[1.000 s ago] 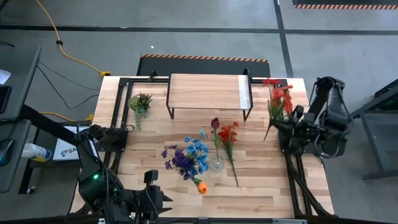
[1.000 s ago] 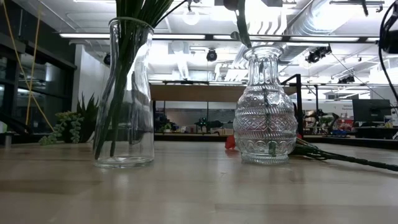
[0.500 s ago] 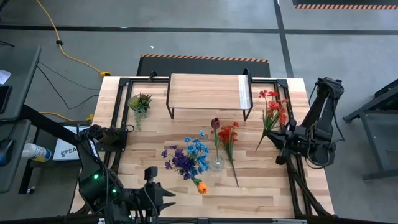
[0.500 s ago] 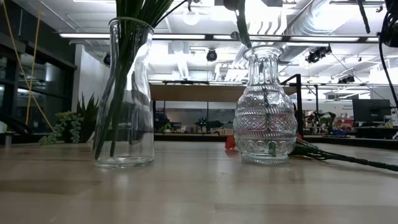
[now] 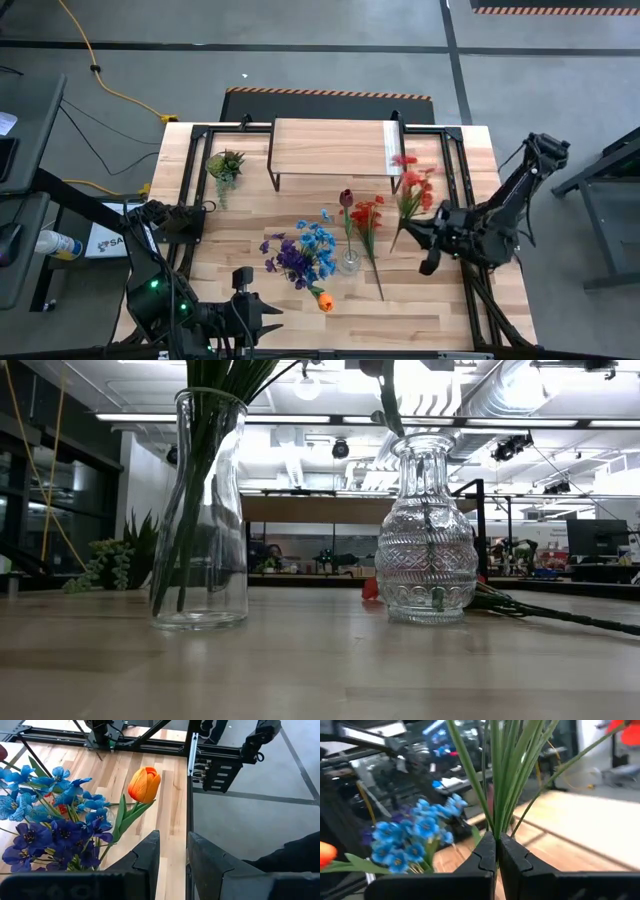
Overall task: Pick and place flowers into a vace then onto a shelf
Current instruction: Put the orange flowers into the right transparent flower vase
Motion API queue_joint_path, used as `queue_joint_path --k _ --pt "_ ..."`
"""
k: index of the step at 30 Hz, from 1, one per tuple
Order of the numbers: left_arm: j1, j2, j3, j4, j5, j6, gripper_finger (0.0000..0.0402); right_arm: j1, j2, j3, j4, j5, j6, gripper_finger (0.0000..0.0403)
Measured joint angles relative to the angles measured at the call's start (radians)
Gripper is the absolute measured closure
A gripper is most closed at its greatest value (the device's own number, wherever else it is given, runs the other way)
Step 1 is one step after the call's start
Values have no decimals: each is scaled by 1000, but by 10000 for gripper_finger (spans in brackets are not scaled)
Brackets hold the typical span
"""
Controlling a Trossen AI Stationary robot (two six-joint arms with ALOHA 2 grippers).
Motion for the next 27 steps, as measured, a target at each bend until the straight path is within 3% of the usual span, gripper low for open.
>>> queue_joint_path --k 4,11,27 --pt "0 0 0 0 16 0 268 -92 26 1 240 -187 -238 403" --pt "-1 0 0 6 79 -11 268 -225 99 1 375 -422 -269 403" --pt "-1 0 0 7 92 -11 268 -257 242 0 482 -487 -225 403"
